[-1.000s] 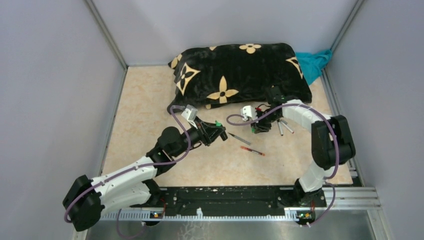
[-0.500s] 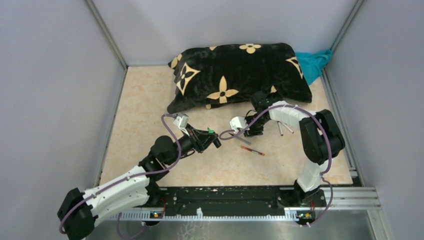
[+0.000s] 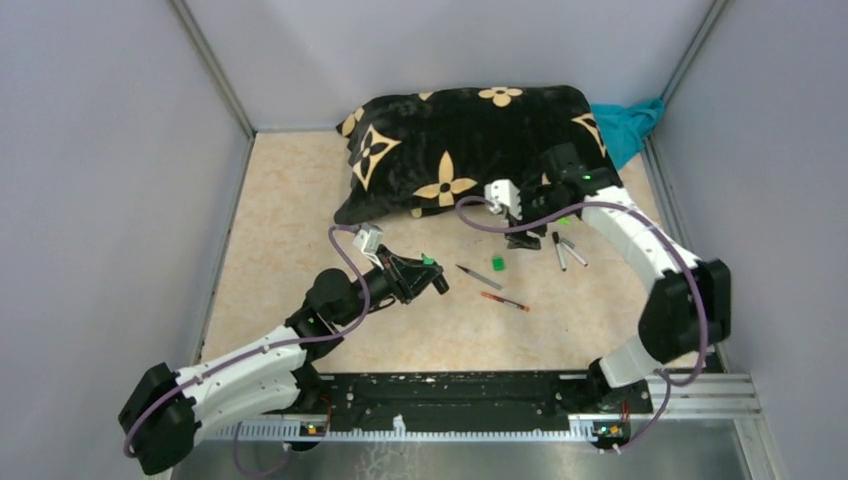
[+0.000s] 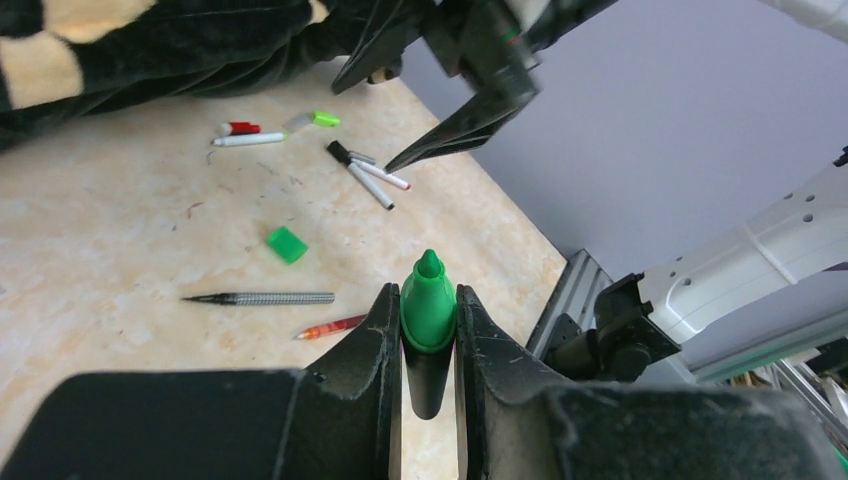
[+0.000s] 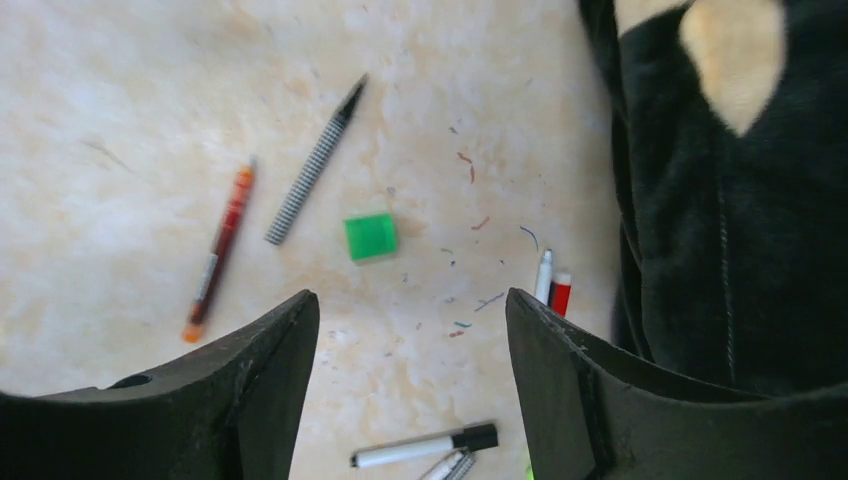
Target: Insert the pens into the pen caps
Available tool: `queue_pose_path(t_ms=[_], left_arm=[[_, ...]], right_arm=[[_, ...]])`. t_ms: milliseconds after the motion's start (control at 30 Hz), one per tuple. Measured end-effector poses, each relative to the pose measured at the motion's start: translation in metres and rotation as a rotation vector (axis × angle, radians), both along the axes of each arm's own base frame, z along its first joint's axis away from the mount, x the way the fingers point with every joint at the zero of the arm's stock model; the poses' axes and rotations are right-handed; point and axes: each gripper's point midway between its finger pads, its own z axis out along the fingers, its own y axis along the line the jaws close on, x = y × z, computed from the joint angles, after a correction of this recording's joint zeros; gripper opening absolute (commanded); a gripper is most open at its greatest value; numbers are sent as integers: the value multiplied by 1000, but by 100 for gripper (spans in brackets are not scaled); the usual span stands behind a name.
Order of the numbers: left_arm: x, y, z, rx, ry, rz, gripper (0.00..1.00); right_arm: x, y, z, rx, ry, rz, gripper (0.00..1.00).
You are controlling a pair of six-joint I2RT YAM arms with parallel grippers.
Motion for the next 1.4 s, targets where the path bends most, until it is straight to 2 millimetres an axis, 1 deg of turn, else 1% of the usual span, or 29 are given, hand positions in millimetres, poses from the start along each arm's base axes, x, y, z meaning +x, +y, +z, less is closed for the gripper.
queue_pose_path(t_ms=[67, 100, 200, 233, 300, 333, 400, 467, 567, 633, 700, 800, 900, 1100, 1200, 1333, 1400], left_arm=[[-1, -5, 4, -16, -15, -21, 0], [-1, -8, 5, -23, -23, -35, 0], [-2, -23, 9, -28, -35, -95, 0], [-2, -29, 12, -29, -40, -119, 0], [-2, -40, 23, -42, -59, -163, 0], [-3, -46, 30, -51, -71, -189, 0], [-4, -57, 48, -82, -109, -238, 0], [-6, -65, 64, -116, -143, -281, 0], [-9, -76, 77, -149, -171, -340, 0], [-12, -84, 81, -167, -182, -391, 0], [-15, -91, 82, -184, -182, -435, 0], [-17, -97, 83, -213, -175, -479, 0], [-19, -99, 86, -237, -174, -497, 0], [-23, -97, 101, -284, -204, -505, 0], [-24, -98, 106, -298, -216, -503, 0], [-23, -98, 108, -306, -215, -491, 0], [-22, -97, 113, -320, -226, -481, 0]], right_arm=[[-12, -1, 29, 81, -3, -11, 72], [-24, 0, 43, 129, 6, -7, 73], [-69, 13, 81, 297, 63, 21, 75], [-84, 18, 90, 353, 97, 19, 75], [-108, 24, 103, 445, 168, 1, 75], [-118, 27, 109, 490, 205, -13, 75], [-129, 31, 115, 557, 276, -46, 76], [-137, 35, 118, 610, 341, -70, 75], [-146, 40, 119, 664, 451, -102, 74], [-147, 43, 120, 690, 511, -127, 72], [-148, 46, 122, 715, 567, -151, 66], [-149, 50, 130, 746, 618, -154, 55], [-153, 55, 140, 765, 640, -132, 47], [-161, 63, 145, 792, 704, -113, 44], [-163, 66, 151, 808, 722, -107, 38], [-165, 70, 161, 834, 738, -91, 26], [-165, 71, 164, 844, 739, -90, 24]])
